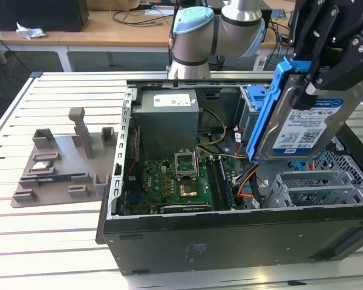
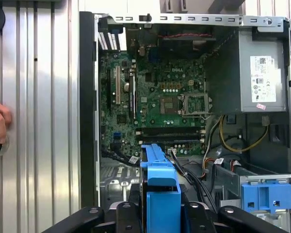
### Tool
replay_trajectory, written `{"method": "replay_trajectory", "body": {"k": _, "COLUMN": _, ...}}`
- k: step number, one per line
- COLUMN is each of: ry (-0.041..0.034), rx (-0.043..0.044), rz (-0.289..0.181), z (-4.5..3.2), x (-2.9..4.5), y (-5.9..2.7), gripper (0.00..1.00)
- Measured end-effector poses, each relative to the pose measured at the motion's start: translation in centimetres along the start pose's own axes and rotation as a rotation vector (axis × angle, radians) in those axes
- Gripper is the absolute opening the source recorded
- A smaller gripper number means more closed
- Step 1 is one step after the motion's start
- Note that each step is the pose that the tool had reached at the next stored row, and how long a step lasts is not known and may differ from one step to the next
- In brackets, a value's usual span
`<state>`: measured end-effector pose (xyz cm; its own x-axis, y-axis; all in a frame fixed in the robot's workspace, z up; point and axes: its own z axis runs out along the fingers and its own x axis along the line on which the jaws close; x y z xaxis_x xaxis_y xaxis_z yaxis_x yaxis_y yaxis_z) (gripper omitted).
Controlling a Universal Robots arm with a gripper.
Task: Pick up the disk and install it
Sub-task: 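Pick up the disk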
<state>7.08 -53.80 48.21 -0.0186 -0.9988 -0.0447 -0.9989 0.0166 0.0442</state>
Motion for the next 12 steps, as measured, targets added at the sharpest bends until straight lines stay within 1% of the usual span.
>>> {"method": "replay_trajectory", "body": {"k": 3, "ry": 0.0008, "rx": -0.0009, "rz": 0.000, "z": 0.26, "x": 0.18, "y": -1.66, "gripper": 0.36}}
{"method": "replay_trajectory", "body": {"k": 7, "ry": 0.0020, "rx": -0.0012, "rz": 0.000, "z": 0.52, "x": 0.37, "y": -2.81, "gripper": 0.36}}
{"method": "replay_trajectory", "body": {"k": 8, "ry": 0.0020, "rx": -0.0013, "rz": 0.000, "z": 0.64, "x": 0.52, "y": -3.30, "gripper": 0.36}}
{"method": "replay_trajectory", "body": {"k": 10, "ry": 0.0021, "rx": -0.0014, "rz": 0.000, "z": 0.72, "x": 0.81, "y": -3.72, "gripper": 0.36}}
{"method": "replay_trajectory", "body": {"k": 12, "ry": 0.0022, "rx": -0.0015, "rz": 0.000, "z": 0.87, "x": 1.35, "y": -4.36, "gripper": 0.36}}
